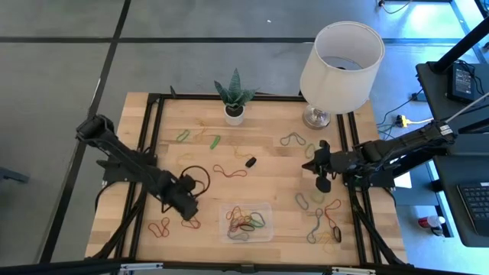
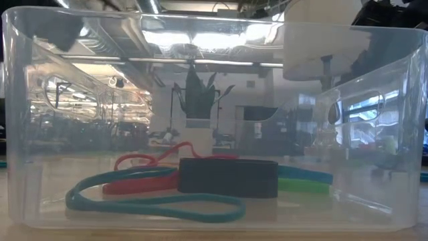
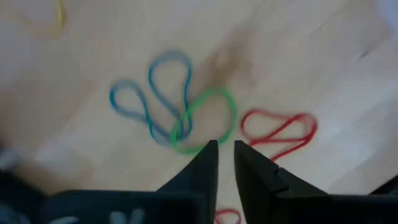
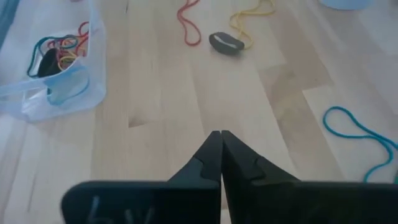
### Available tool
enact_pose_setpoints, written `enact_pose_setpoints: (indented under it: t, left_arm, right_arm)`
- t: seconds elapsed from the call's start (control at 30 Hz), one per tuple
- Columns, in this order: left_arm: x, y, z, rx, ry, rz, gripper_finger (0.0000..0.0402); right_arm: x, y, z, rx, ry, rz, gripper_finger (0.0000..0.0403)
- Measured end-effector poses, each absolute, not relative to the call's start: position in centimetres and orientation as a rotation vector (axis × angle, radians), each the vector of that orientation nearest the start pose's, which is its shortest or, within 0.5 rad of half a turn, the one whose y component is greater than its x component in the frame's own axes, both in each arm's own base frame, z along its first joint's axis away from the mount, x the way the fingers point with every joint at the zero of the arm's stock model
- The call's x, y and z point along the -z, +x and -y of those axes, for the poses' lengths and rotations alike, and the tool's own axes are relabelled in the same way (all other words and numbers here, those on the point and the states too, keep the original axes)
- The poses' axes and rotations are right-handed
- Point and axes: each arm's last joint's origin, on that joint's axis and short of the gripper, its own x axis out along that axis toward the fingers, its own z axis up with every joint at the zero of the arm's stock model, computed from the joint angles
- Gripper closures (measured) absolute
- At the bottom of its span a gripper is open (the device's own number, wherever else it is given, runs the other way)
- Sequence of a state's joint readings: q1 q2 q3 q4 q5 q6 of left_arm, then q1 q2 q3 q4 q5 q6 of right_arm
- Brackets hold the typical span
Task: Pick and place rubber bands into bin
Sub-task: Put the red rubber band into the transparent bin
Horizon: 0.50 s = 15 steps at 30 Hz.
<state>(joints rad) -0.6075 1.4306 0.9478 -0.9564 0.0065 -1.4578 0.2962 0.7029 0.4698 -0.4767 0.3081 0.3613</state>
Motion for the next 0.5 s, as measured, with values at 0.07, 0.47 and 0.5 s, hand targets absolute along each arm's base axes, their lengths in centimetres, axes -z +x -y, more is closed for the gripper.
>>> enact_pose_setpoints:
  t: [0.07, 0.47, 0.5]
  left_arm:
    - [-20.3, 19.5, 14.5, -0.605, -0.786, -1.435, 0.0329]
    - [-17.6, 17.6, 18.5, -0.842, -0.908, -1.544, 0.0264]
    - [-17.5, 17.4, 18.7, -0.853, -0.906, -1.543, 0.0263]
  right_arm:
    - [-21.4, 13.9, -3.4, 0.123, 0.13, -0.666, 0.0398]
    - [-21.4, 13.9, -3.5, 0.123, 0.235, -0.67, 0.0398]
    - [-21.4, 14.0, -3.5, 0.13, 0.254, -0.668, 0.0398]
